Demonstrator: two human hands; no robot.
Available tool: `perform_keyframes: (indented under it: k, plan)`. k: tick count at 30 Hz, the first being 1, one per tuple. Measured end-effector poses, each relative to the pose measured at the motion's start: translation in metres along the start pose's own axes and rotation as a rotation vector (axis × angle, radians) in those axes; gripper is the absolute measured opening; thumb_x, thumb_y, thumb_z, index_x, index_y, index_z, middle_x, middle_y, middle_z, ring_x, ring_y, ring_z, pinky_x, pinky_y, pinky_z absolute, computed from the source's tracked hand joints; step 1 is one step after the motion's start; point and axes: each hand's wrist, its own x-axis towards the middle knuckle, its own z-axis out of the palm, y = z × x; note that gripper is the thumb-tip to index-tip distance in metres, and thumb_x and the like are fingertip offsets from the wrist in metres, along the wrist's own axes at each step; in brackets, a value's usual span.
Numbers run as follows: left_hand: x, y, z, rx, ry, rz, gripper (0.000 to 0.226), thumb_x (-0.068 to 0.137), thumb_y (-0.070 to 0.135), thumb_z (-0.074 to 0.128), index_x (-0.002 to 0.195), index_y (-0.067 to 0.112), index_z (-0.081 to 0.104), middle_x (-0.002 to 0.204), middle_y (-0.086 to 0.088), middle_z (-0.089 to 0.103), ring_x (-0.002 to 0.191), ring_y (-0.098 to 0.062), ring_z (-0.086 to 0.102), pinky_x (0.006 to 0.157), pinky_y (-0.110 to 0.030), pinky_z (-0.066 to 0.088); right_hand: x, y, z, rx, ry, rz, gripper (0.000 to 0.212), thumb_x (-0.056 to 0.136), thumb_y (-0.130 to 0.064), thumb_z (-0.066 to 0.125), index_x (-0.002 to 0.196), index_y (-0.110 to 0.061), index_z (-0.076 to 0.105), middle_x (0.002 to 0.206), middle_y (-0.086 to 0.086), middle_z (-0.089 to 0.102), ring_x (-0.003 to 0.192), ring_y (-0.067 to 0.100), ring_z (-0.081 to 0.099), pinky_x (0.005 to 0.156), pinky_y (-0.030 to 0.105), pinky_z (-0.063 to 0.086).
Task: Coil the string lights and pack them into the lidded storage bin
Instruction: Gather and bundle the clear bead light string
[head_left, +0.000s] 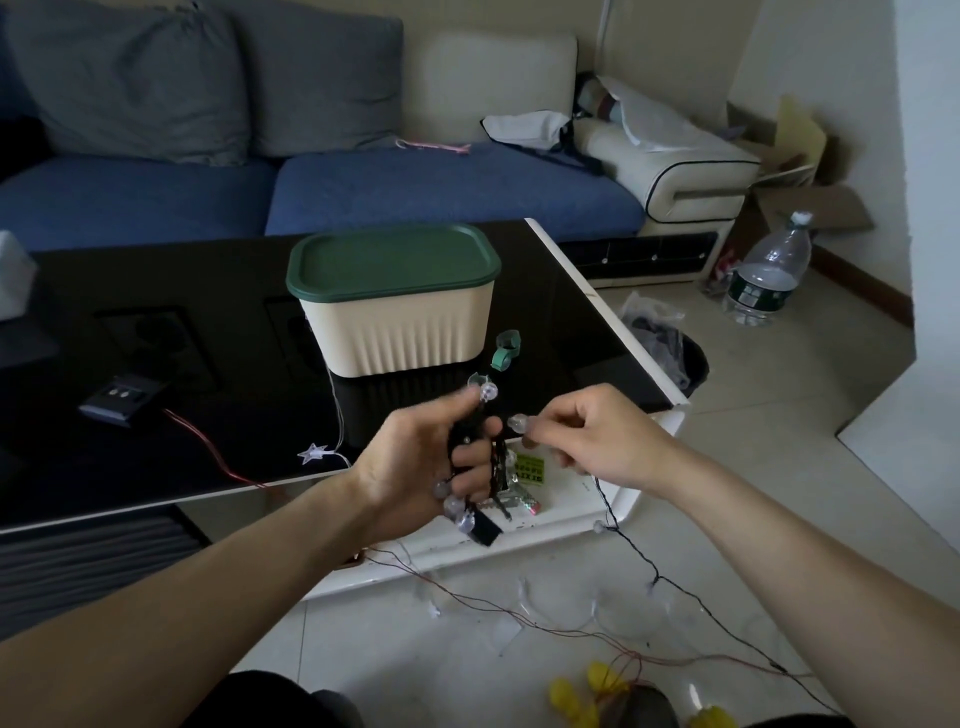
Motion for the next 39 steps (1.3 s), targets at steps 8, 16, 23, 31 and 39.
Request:
perform_keyframes:
  k: [8,16,23,31,39]
  plan:
    - [0.004,-0.006,0.004,0.316,0.147,0.082,0.047,0.09,0.037,0.063,0.057,0.006,0.048,0.048,-0.011,0.041,0.042,-0.02,0.039,0.042,-0.023,0.034,0.003,0.0,0.013,-0.02,-0.052,0.067,0.026,0.102,-0.023,0.057,0.087,-0.005,0.07,0.066,0.008,0.07,0.054,0.022,0.066,0.043,0.027,0.048]
    - [0.006,-0.008,0.008,0.285,0.257,0.045,0.036,0.097,0.023,0.056,0.065,0.012,0.046,0.049,-0.003,0.023,0.037,-0.016,0.024,0.041,-0.026,0.031,0.001,-0.011,-0.002,0.122,0.165,0.015,0.026,0.091,-0.024,0.073,0.072,-0.007,0.07,0.051,0.004,0.054,0.042,0.015,0.046,0.043,0.023,0.037]
    - [0.01,-0.002,0.004,0.034,0.261,0.064,0.025,0.094,0.026,0.055,0.075,0.01,0.051,0.05,-0.001,0.034,0.039,-0.016,0.034,0.047,-0.029,0.035,-0.007,-0.006,0.014,0.059,-0.3,0.116,0.04,0.107,-0.031,0.046,0.089,-0.001,0.066,0.052,0.007,0.061,0.056,0.024,0.068,0.058,0.034,0.057]
    - [0.005,-0.006,0.019,0.053,0.123,0.065,0.027,0.089,0.032,0.057,0.072,0.011,0.05,0.051,0.0,0.032,0.038,-0.013,0.03,0.043,-0.024,0.031,-0.002,-0.005,0.022,0.068,-0.144,0.173,0.046,0.106,-0.037,0.045,0.088,0.0,0.065,0.057,0.004,0.067,0.056,0.026,0.068,0.049,0.031,0.052]
    - [0.004,-0.003,0.017,0.05,0.129,0.083,0.057,0.081,0.04,0.06,0.119,-0.004,0.062,0.058,-0.003,0.051,0.042,-0.012,0.037,0.045,-0.023,0.014,0.001,-0.005,0.028,-0.043,-0.126,0.188,0.055,0.103,-0.05,0.045,0.071,-0.014,0.073,0.065,0.002,0.073,0.054,0.001,0.061,0.073,0.028,0.049]
